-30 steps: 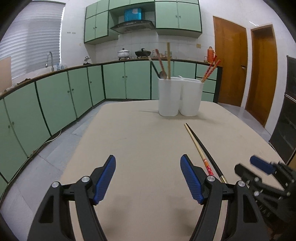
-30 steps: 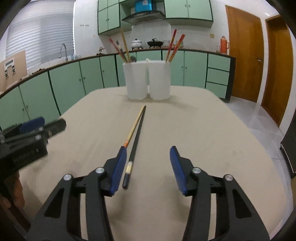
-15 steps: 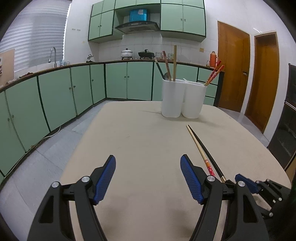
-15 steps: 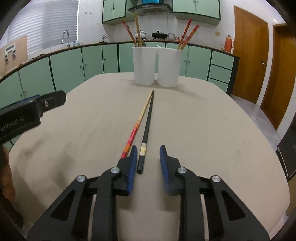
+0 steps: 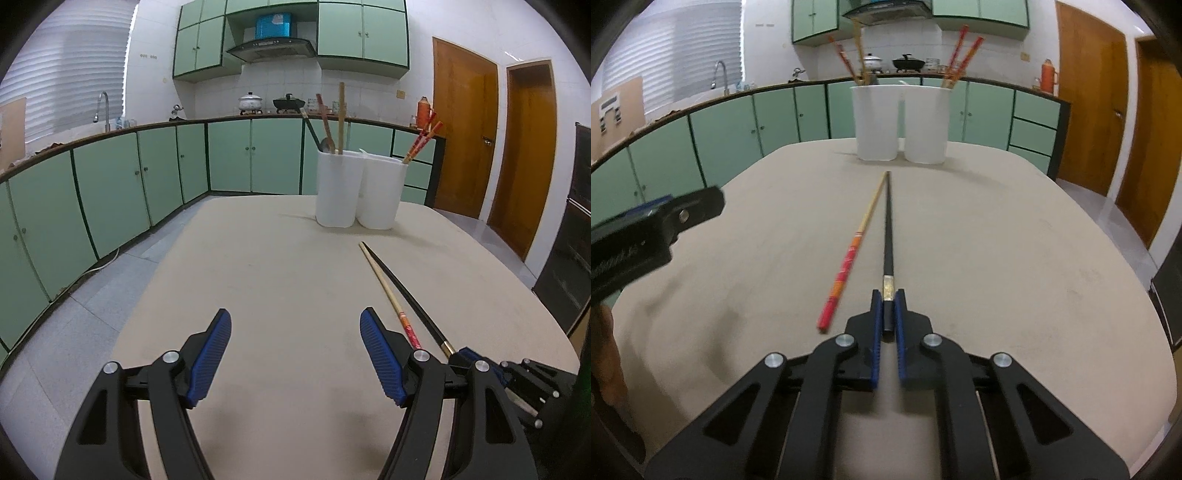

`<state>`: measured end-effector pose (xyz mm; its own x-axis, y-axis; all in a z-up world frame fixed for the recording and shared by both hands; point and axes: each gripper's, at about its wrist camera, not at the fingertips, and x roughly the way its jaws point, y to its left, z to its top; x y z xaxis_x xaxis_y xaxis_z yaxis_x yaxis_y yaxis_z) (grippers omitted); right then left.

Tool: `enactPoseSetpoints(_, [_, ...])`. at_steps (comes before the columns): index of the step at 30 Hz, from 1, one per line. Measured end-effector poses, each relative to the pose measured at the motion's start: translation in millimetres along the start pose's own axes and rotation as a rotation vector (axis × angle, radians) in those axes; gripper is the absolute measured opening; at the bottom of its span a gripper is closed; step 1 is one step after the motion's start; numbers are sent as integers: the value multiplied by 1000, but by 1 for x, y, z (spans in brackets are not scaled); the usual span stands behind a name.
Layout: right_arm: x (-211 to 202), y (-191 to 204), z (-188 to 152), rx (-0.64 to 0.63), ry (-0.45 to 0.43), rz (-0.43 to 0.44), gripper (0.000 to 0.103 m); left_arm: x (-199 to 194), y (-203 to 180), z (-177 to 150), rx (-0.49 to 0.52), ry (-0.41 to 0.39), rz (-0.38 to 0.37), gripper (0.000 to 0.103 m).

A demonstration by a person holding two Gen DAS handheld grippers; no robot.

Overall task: Organize utensils
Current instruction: 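Close the right tool on the black chopstick, then close the left tool on the red-patterned chopstick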

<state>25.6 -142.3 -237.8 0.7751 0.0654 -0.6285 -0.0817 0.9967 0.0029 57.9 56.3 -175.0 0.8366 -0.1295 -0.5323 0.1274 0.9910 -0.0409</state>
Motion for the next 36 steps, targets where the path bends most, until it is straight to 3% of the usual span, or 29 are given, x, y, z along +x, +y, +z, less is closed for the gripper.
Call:
enactPoseSetpoints(14, [-10,-67,6,119,-54,-119,6,12,-56,-14,12,55,-59,71])
enactPoseSetpoints(21, [-5,-75,1,125,-18,-105,6,21,-71,-24,-7,111,-48,66])
enactPoseSetpoints(26, [-4,-75,2,122,-7,-98,6,29,-75,-31,-11,183,-55,55])
enactPoseSetpoints(36, [-2,-73,-3,111,20,-74,10,29,-84,-34,24,192,-31,54])
